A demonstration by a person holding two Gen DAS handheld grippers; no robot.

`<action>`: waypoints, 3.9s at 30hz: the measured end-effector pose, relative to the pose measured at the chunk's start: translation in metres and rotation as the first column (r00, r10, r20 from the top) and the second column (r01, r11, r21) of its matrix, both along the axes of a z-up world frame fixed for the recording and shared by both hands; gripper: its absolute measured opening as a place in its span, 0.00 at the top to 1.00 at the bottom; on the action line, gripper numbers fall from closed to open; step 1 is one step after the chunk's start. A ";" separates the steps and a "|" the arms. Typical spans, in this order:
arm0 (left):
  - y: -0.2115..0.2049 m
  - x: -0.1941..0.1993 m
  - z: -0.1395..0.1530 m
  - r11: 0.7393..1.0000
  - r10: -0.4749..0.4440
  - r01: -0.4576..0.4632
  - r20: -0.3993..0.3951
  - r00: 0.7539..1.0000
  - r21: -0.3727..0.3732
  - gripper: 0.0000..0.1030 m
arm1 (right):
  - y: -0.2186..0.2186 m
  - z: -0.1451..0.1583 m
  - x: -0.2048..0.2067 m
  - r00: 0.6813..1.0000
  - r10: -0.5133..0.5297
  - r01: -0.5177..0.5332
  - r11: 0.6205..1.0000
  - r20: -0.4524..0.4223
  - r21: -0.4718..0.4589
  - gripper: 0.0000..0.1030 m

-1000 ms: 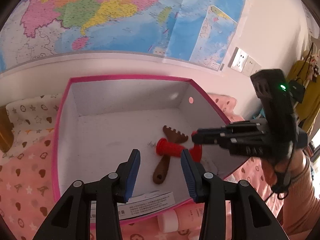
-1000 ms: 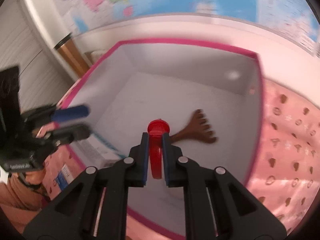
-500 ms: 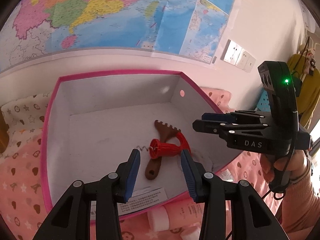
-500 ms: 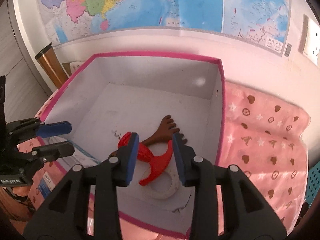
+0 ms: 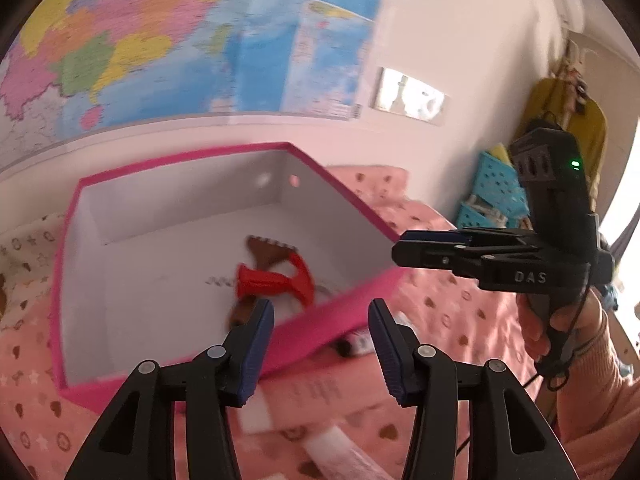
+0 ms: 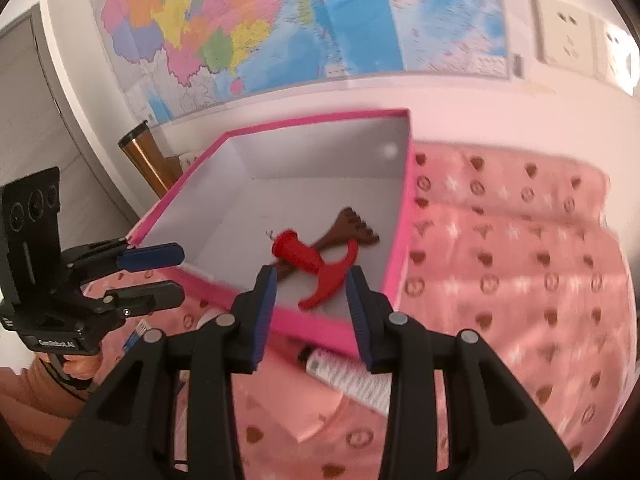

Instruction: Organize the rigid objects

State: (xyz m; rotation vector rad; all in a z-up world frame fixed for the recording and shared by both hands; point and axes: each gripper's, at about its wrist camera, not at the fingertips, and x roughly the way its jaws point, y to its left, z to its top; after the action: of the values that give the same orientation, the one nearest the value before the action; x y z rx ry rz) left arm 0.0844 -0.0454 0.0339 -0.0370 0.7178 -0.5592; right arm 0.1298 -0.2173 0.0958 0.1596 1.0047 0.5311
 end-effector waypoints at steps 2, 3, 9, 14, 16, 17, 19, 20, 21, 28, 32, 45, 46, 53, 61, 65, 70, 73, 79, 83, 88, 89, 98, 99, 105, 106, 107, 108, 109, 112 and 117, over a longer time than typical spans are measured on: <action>-0.010 -0.007 -0.007 0.999 -0.039 0.039 -0.013 0.999 0.001 0.51 | -0.011 -0.001 -0.011 1.000 -0.016 0.015 0.999 0.014 0.035 0.63; -0.015 -0.009 -0.010 0.999 -0.053 0.054 -0.019 0.998 0.008 0.51 | -0.016 0.000 -0.017 1.000 -0.021 0.020 0.998 0.020 0.055 0.63; -0.051 -0.007 -0.042 0.990 -0.107 0.115 -0.100 0.989 0.080 0.51 | -0.036 -0.022 -0.035 0.995 -0.090 0.091 0.996 -0.047 0.014 0.58; -0.065 0.007 -0.062 0.987 -0.106 0.124 -0.165 0.981 0.099 0.51 | -0.053 -0.053 -0.042 0.980 -0.150 0.152 0.988 -0.134 0.000 0.58; -0.068 0.013 -0.066 0.988 -0.099 0.119 -0.182 0.978 0.098 0.51 | -0.056 -0.062 -0.044 0.975 -0.160 0.161 0.987 -0.157 -0.002 0.58; -0.069 0.016 -0.068 0.989 -0.094 0.114 -0.193 0.977 0.096 0.51 | -0.057 -0.066 -0.045 0.973 -0.162 0.164 0.986 -0.167 -0.001 0.58; -0.070 0.019 -0.071 0.990 -0.087 0.108 -0.208 0.974 0.094 0.51 | -0.057 -0.072 -0.046 0.970 -0.169 0.169 0.985 -0.176 -0.010 0.58; -0.071 0.021 -0.073 0.990 -0.082 0.104 -0.217 0.973 0.091 0.51 | -0.057 -0.076 -0.045 0.968 -0.172 0.173 0.985 -0.182 -0.011 0.58; -0.072 0.023 -0.074 0.991 -0.080 0.102 -0.224 0.971 0.088 0.51 | -0.058 -0.079 -0.044 0.966 -0.176 0.178 0.984 -0.187 -0.009 0.58; -0.075 0.033 -0.082 0.994 -0.059 0.081 -0.258 0.964 0.078 0.51 | -0.053 -0.087 -0.040 0.965 -0.171 0.173 0.985 -0.200 -0.006 0.58; -0.074 0.034 -0.083 0.994 -0.057 0.078 -0.259 0.964 0.073 0.51 | -0.048 -0.088 -0.039 0.968 -0.162 0.164 0.986 -0.192 -0.007 0.57; -0.077 0.029 -0.081 0.995 -0.079 0.093 -0.258 0.963 0.041 0.46 | -0.054 -0.082 -0.051 0.964 -0.184 0.198 0.979 -0.193 0.054 0.52; -0.076 0.029 -0.081 0.995 -0.081 0.093 -0.260 0.962 0.035 0.46 | -0.054 -0.081 -0.052 0.964 -0.185 0.199 0.978 -0.193 0.056 0.52; -0.070 0.018 -0.075 0.996 -0.083 0.086 -0.259 0.962 0.002 0.46 | -0.050 -0.073 -0.059 0.967 -0.182 0.194 0.979 -0.180 0.055 0.52; -0.061 0.005 -0.061 0.997 -0.076 0.071 -0.235 0.969 -0.032 0.46 | -0.042 -0.056 -0.066 0.975 -0.167 0.177 0.983 -0.145 0.058 0.52; -0.055 -0.004 -0.045 0.997 -0.070 0.063 -0.192 0.979 -0.041 0.46 | -0.036 -0.039 -0.068 0.982 -0.153 0.161 0.985 -0.109 0.061 0.52; -0.045 -0.014 -0.026 0.997 -0.062 0.055 -0.142 0.988 -0.053 0.46 | -0.029 -0.020 -0.068 0.989 -0.134 0.138 0.988 -0.063 0.067 0.52; -0.039 -0.019 -0.014 0.997 -0.050 0.044 -0.109 0.993 -0.057 0.46 | -0.024 -0.008 -0.067 0.992 -0.121 0.123 0.990 -0.032 0.069 0.52; -0.032 -0.022 0.003 0.998 -0.032 0.029 -0.059 0.998 -0.059 0.45 | -0.013 0.008 -0.060 0.995 -0.096 0.094 0.993 0.019 0.064 0.52; -0.027 -0.021 0.012 0.998 -0.014 0.012 -0.029 0.999 -0.069 0.45 | -0.008 0.020 -0.051 0.995 -0.086 0.082 0.995 0.058 0.064 0.52; -0.021 -0.017 0.024 0.997 0.006 -0.005 0.007 1.000 -0.074 0.45 | -0.003 0.030 -0.038 0.994 -0.072 0.066 0.995 0.086 0.069 0.52; -0.020 -0.015 0.027 0.997 0.011 -0.010 0.015 1.000 -0.070 0.45 | -0.002 0.031 -0.035 0.994 -0.068 0.062 0.996 0.091 0.069 0.52; -0.015 0.002 0.033 0.998 0.030 -0.028 0.026 0.999 -0.059 0.45 | 0.005 0.034 -0.010 0.993 -0.053 0.046 0.997 0.103 0.062 0.52; -0.014 0.005 0.032 0.998 0.033 -0.032 0.023 0.999 -0.058 0.45 | 0.006 0.033 -0.007 0.994 -0.050 0.044 0.997 0.099 0.061 0.52; -0.011 0.018 0.027 0.997 0.047 -0.047 -0.004 0.999 -0.054 0.45 | 0.009 0.027 0.004 0.995 -0.040 0.037 0.998 0.087 0.044 0.52; -0.012 0.021 0.025 0.997 0.027 -0.028 -0.018 0.999 -0.068 0.46 | 0.010 0.025 0.006 0.996 -0.037 0.033 0.998 0.083 0.046 0.53; -0.014 0.023 0.024 0.997 0.018 -0.020 -0.025 1.000 -0.073 0.46 | 0.011 0.024 0.007 0.997 -0.021 0.016 0.998 0.073 0.065 0.53; -0.017 0.024 0.023 0.998 0.021 -0.022 -0.025 0.999 -0.062 0.46 | 0.013 0.022 0.008 0.998 -0.007 0.001 0.997 0.064 0.083 0.53; -0.020 0.025 0.022 0.999 0.028 -0.028 -0.018 0.999 -0.040 0.46 | 0.017 0.021 0.009 0.998 0.003 -0.007 0.997 0.061 0.078 0.53; -0.024 0.030 0.015 0.999 0.036 -0.036 -0.030 0.999 -0.020 0.51 | 0.029 0.019 0.011 0.997 0.005 -0.005 1.000 0.079 -0.001 0.57; -0.009 0.031 0.011 0.997 0.057 -0.059 -0.051 0.997 -0.045 0.51 | 0.021 0.013 0.012 0.999 -0.013 0.012 0.999 0.053 0.030 0.57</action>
State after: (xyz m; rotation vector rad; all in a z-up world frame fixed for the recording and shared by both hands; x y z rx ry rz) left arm 0.1155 -0.0547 0.0444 -0.1150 0.7497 -0.5209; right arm 0.1416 -0.1959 0.1086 0.1769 0.9442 0.5364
